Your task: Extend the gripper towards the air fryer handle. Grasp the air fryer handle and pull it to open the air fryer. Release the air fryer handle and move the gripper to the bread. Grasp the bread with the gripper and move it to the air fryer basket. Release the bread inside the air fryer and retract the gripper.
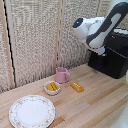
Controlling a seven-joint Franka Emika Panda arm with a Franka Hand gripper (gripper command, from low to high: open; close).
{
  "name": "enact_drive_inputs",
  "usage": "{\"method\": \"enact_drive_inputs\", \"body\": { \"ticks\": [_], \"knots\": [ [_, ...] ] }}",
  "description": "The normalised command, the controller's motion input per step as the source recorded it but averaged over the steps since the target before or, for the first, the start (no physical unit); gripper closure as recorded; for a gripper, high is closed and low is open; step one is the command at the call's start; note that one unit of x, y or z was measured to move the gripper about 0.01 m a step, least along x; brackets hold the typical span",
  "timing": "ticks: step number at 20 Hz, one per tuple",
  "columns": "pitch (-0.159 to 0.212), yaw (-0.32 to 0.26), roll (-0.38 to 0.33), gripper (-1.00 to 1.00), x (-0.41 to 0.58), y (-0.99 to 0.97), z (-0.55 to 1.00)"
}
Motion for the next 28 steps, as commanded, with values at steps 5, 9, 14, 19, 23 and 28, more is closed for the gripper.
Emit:
{"method": "enact_drive_inputs", "body": {
  "ticks": [5, 9, 14, 19, 23, 28],
  "knots": [
    [0.024, 0.08, -0.035, -1.0, 0.0, -0.64, -0.03],
    [0.053, 0.131, -0.022, -1.0, 0.04, -0.59, -0.04],
    [0.077, 0.137, 0.0, -1.0, 0.073, -0.49, -0.06],
    [0.141, 0.129, 0.0, -1.0, 0.018, -0.44, -0.09],
    [0.097, 0.107, 0.0, -1.0, 0.054, -0.38, -0.13],
    [0.021, 0.048, 0.006, 1.0, 0.203, -0.24, -0.04]
  ]
}}
